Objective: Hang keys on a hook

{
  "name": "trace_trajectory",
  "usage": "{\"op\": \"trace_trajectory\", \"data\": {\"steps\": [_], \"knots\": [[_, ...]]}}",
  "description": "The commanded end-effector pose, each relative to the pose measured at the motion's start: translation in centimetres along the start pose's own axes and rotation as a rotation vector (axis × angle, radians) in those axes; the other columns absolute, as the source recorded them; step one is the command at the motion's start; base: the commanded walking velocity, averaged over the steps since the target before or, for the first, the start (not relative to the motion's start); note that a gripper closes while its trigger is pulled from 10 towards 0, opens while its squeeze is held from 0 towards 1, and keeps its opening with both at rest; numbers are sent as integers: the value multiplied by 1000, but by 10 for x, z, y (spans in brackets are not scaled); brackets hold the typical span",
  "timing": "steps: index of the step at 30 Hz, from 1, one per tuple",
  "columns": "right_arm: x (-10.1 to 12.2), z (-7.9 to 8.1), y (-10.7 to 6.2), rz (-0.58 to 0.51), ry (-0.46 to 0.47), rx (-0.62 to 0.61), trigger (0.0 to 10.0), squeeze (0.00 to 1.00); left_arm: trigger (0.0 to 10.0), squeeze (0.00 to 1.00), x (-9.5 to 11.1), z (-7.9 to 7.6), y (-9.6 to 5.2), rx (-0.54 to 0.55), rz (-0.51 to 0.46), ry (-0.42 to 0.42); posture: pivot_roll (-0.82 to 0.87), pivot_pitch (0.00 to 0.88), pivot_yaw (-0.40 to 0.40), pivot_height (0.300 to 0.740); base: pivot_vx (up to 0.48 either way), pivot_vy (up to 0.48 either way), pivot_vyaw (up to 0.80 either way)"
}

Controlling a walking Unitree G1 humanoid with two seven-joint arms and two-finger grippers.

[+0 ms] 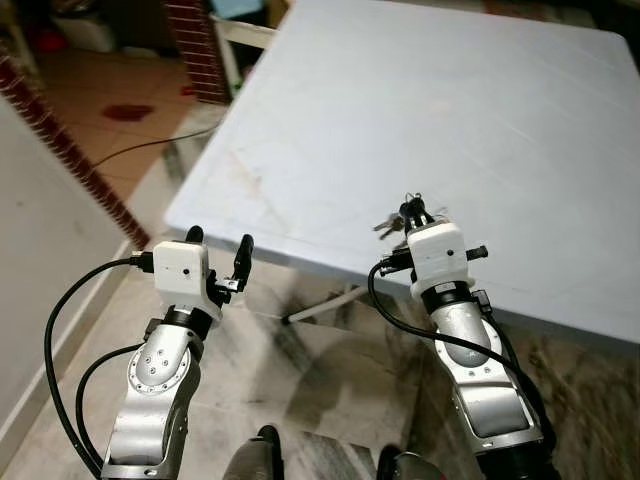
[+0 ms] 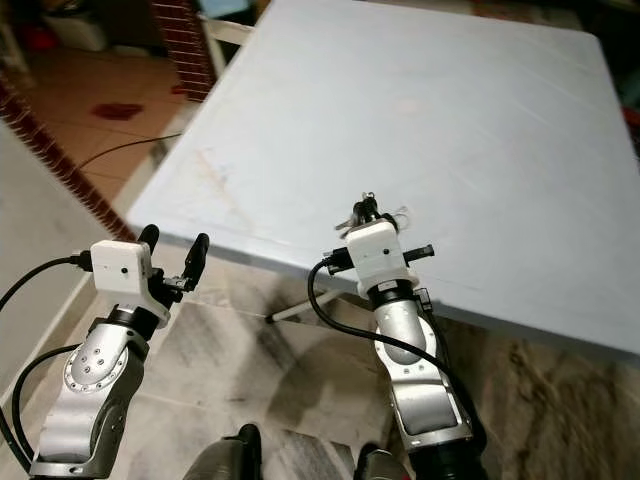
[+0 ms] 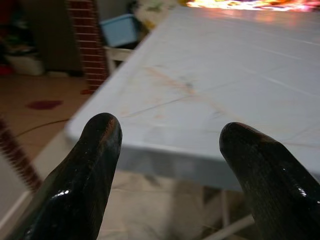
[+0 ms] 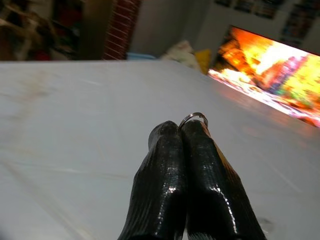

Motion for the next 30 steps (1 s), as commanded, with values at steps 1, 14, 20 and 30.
{"op": "trace_trajectory", "data": {"steps": [1,14,20,30], "knots": [[1,4,0,-6,7,13,10000,0,10000,0,-4,5,-2,19,18,15,31,191,58,740,0,0,800],[1,4,0,-6,13,17,10000,0,10000,0,-8,6,0,50,31,32,28,187,56,740,0,0,800],[1,4,-1,-5,19,18,10000,0,10000,0,-8,4,0,44,36,35,26,186,58,740,0,0,800],[-1,4,-2,3,32,18,10000,0,10000,0,-10,5,3,59,49,68,19,184,58,740,0,0,800]]}}
Point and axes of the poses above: a point about 5 cm out from each wrist's last joint towards the gripper, its own y axis pointing out of the wrist towards the gripper, its own x axis along the axis of the wrist's last joint, z = x × y, the point moved 5 cm from there along y, pointing out of the wrist towards the gripper, and after that the axes turned 4 degrees about y, right-handed, at the moved point
